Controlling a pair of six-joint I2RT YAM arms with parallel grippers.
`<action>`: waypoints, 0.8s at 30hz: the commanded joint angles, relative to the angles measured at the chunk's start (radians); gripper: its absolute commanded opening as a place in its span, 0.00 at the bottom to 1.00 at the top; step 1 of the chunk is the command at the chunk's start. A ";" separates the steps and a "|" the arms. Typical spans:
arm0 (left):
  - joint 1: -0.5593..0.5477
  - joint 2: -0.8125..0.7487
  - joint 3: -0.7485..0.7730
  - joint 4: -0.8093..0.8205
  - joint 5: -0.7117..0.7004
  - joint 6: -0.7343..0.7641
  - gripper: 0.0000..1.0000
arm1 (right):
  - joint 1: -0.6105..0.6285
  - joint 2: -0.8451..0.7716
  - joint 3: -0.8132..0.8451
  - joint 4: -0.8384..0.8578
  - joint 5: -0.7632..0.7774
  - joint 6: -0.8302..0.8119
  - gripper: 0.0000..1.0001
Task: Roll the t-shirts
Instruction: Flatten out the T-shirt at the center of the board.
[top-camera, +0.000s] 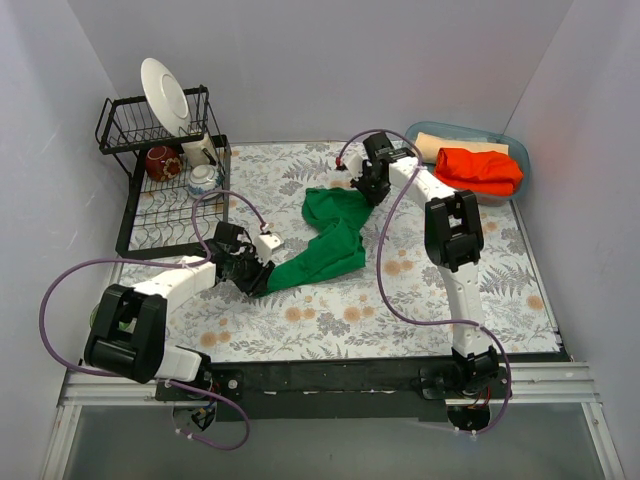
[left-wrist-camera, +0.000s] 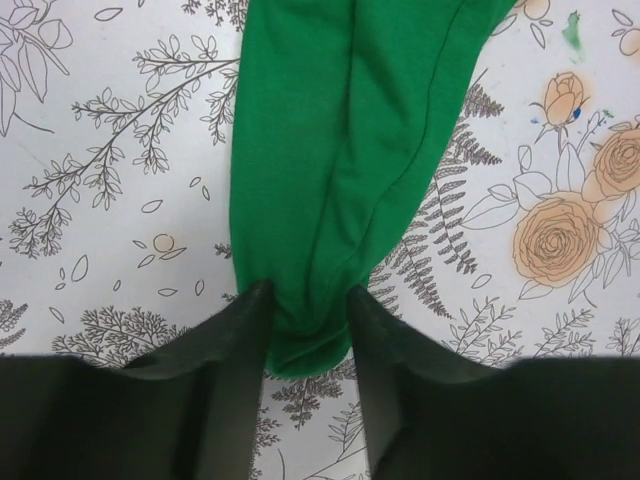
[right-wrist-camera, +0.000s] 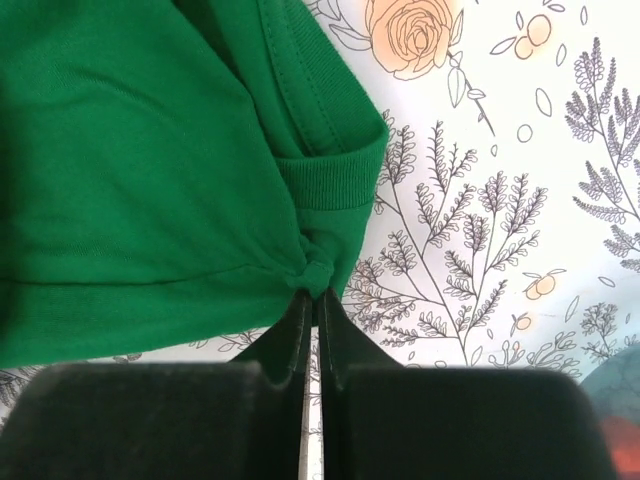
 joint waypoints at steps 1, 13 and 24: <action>-0.006 0.001 -0.002 0.030 -0.006 0.055 0.27 | -0.014 -0.035 0.013 -0.005 -0.023 -0.001 0.01; 0.038 -0.181 0.324 -0.177 -0.026 0.061 0.00 | -0.050 -0.576 -0.031 -0.115 -0.247 0.077 0.01; 0.084 -0.429 0.582 -0.165 -0.195 0.018 0.00 | -0.050 -1.015 -0.082 -0.061 -0.080 0.224 0.01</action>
